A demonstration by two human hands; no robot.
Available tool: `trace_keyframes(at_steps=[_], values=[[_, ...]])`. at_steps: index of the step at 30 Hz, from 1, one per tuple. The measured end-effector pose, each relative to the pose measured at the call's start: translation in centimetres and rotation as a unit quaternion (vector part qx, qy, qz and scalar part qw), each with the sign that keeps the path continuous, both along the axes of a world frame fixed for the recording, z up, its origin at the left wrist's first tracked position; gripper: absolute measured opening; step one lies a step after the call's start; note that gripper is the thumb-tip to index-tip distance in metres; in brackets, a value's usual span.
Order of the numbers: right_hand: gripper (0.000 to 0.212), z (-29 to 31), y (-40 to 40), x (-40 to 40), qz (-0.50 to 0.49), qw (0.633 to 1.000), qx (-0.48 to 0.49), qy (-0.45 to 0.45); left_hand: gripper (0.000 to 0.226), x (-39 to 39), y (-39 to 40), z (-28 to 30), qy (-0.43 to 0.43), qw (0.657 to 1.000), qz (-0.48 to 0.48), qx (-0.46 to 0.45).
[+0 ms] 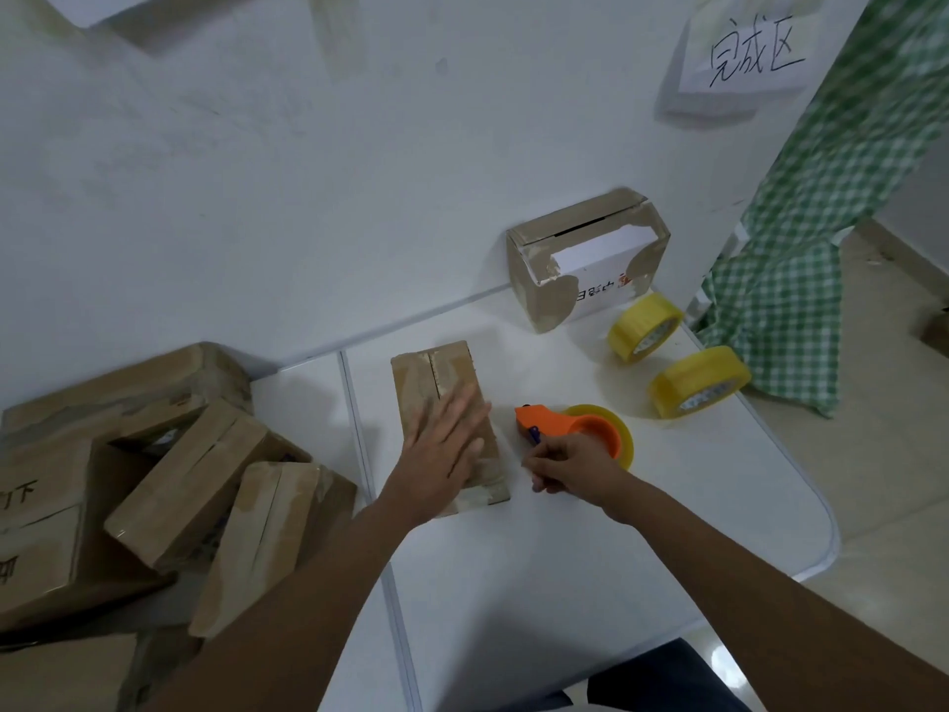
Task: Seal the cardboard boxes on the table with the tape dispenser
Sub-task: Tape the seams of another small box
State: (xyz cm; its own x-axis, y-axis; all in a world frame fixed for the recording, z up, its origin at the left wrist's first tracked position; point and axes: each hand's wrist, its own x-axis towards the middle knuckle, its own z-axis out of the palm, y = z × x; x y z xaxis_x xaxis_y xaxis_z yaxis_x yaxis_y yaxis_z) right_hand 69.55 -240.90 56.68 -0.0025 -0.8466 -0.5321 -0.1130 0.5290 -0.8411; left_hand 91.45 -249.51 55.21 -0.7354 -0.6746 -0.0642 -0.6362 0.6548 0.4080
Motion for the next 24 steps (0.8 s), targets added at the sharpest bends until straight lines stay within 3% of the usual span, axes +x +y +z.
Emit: trace_keyframes(at_steps=[3, 7, 11, 13, 17, 24], values=[[0.012, -0.3, 0.4, 0.4, -0.002, 0.999, -0.035, 0.02, 0.061, 2.0, 0.8, -0.8, -0.076, 0.995, -0.039, -0.044], [0.004, -1.0, 0.6, 0.8, 0.005, 0.985, -0.105, 0.139, 0.073, 1.9, 1.5, -1.2, -0.122, 0.986, -0.044, -0.106], [0.009, -1.6, 1.1, 0.8, -0.023, 0.987, -0.105, 0.118, 0.093, 1.8, 1.8, -1.1, -0.165, 0.971, -0.054, -0.165], [0.012, -1.8, 1.3, 1.0, -0.035, 0.986, -0.111, 0.115, 0.102, 1.4, 1.9, -1.0, -0.157, 0.976, -0.043, -0.147], [0.013, -2.1, 1.5, 1.5, -0.049, 0.982, -0.127, 0.135, 0.085, -0.7, 2.3, -0.3, -0.108, 0.984, 0.022, -0.139], [0.019, -3.1, 1.3, 2.3, -0.048, 0.956, -0.185, 0.224, 0.084, 0.1, 2.4, -1.4, -0.085, 0.981, -0.011, -0.176]])
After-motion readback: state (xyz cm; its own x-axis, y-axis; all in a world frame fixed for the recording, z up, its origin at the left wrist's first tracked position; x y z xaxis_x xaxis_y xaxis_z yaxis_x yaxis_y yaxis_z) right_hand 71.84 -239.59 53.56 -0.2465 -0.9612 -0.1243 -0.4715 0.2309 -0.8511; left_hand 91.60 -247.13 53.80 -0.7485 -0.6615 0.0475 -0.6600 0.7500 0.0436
